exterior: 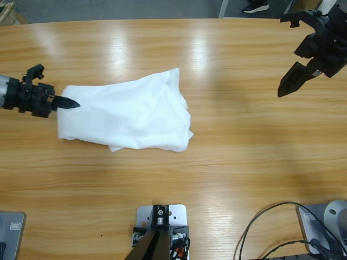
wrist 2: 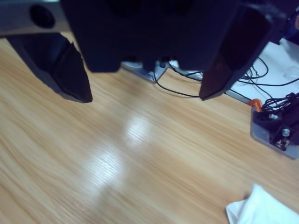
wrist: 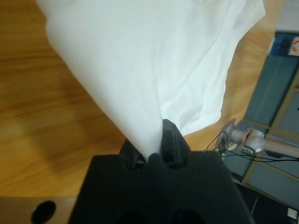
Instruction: Fold clothes
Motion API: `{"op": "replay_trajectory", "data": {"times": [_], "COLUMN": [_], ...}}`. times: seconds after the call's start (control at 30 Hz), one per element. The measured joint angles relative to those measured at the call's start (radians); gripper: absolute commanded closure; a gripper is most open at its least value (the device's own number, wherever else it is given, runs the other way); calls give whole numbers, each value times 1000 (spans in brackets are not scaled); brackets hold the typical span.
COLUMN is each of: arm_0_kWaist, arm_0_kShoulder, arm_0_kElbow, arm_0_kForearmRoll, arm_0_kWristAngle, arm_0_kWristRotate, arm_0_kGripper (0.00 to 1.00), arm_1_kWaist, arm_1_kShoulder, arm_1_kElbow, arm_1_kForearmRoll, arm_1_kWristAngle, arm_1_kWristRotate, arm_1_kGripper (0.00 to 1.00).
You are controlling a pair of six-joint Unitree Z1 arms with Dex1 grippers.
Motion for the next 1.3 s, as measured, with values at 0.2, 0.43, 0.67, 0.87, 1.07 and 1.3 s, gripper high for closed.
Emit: {"op": "replay_trajectory", "data": {"times": [0.2, 0.43, 0.67, 0.87, 1.07, 1.3], "arm_0_kWaist": [83, 199, 152, -1, -137, -245], "arm_0_kShoulder": [-47, -63, -75, -72, -4, 155], "arm_0_kElbow": [-185, -349, -459, -540, -609, -647], "arm_0_kForearmRoll": [325, 565, 679, 707, 715, 716], "arm_0_kWristAngle": [100, 193, 208, 209, 209, 209], "arm_0_kWristRotate": [106, 202, 208, 139, 83, 62], "arm_0_kGripper": [1000, 1000, 1000, 1000, 1000, 1000], "arm_1_kWaist": [13, 31, 35, 35, 45, 45], "arm_1_kShoulder": [0, -1, -25, -25, -25, -41], "arm_1_kElbow": [-7, -6, 26, 34, 34, 33], "arm_1_kForearmRoll": [0, 2, 8, 8, 9, 47], "arm_1_kWristAngle": [3, 10, 16, 50, 71, 71], "arm_1_kWristRotate": [13, 19, 19, 19, 14, -6], "arm_1_kGripper": [73, 73, 73, 73, 73, 73]}}
